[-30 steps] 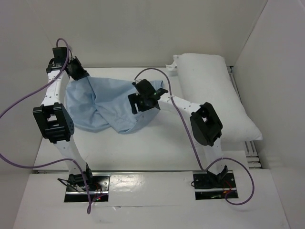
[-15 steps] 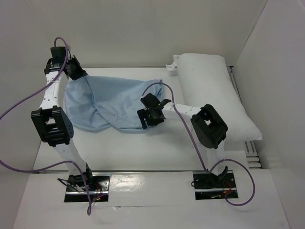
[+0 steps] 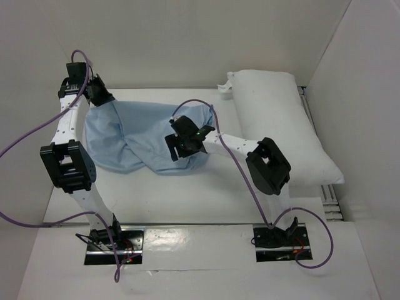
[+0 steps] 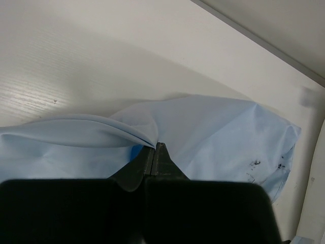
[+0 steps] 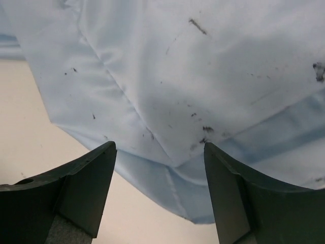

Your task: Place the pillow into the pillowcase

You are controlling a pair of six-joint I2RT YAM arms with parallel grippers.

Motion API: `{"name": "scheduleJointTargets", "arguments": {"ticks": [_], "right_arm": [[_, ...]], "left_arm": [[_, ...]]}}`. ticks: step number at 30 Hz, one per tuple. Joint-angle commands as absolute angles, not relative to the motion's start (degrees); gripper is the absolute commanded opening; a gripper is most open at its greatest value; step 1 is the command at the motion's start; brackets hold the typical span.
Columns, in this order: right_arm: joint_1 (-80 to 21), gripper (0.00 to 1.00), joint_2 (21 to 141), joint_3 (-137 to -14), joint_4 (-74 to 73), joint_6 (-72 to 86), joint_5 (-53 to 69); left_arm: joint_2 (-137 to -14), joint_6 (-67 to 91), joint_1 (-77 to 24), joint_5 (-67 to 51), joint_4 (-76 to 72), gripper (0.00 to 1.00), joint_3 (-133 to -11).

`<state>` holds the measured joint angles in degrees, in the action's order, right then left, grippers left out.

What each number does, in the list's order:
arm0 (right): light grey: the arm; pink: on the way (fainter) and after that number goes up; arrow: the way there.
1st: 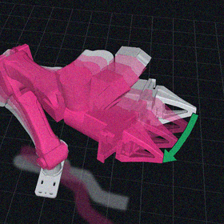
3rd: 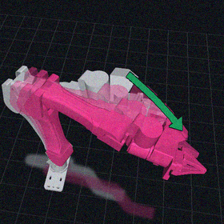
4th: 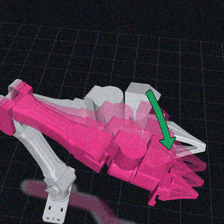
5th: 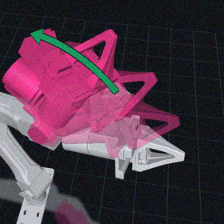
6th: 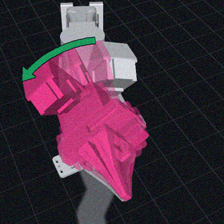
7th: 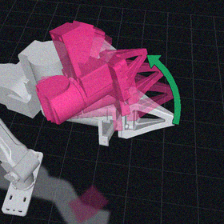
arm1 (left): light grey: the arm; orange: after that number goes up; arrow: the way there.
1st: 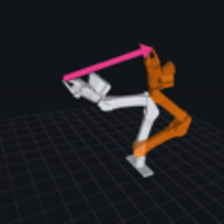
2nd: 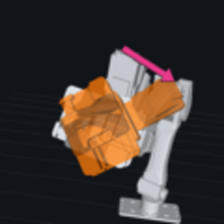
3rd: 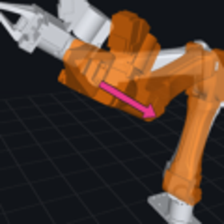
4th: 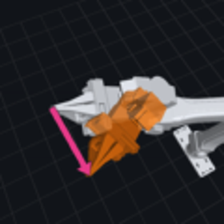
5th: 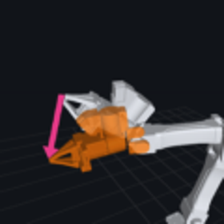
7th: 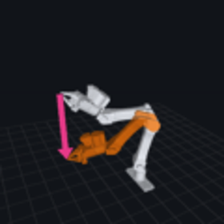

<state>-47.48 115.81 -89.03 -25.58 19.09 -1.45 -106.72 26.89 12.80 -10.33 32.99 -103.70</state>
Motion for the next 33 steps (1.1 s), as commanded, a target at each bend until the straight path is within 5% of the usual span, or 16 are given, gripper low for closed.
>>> {"name": "scheduleJointTargets", "arguments": {"ticks": [1,10,18,33], "right_arm": [[-47.4,0.74,118.8,-91.7,-24.5,19.8,-0.3],[-49.6,0.64,123.3,-96.7,-30.4,17.5,-5.3],[-49.6,0.0,123.8,-98.4,-32.8,17.0,-8.2],[-44.6,0.0,112.1,-95.1,-27.6,18.7,-9.2]], "left_arm": [[-103.3,25.5,12.6,-10.7,32.1,0.0,-103.5],[-103.8,25.5,12.6,-10.1,32.1,0.0,-103.5],[-104.3,26.0,12.6,-10.6,32.6,0.0,-105.2],[-105.6,26.0,12.6,-10.1,32.6,0.0,-106.6]]}}
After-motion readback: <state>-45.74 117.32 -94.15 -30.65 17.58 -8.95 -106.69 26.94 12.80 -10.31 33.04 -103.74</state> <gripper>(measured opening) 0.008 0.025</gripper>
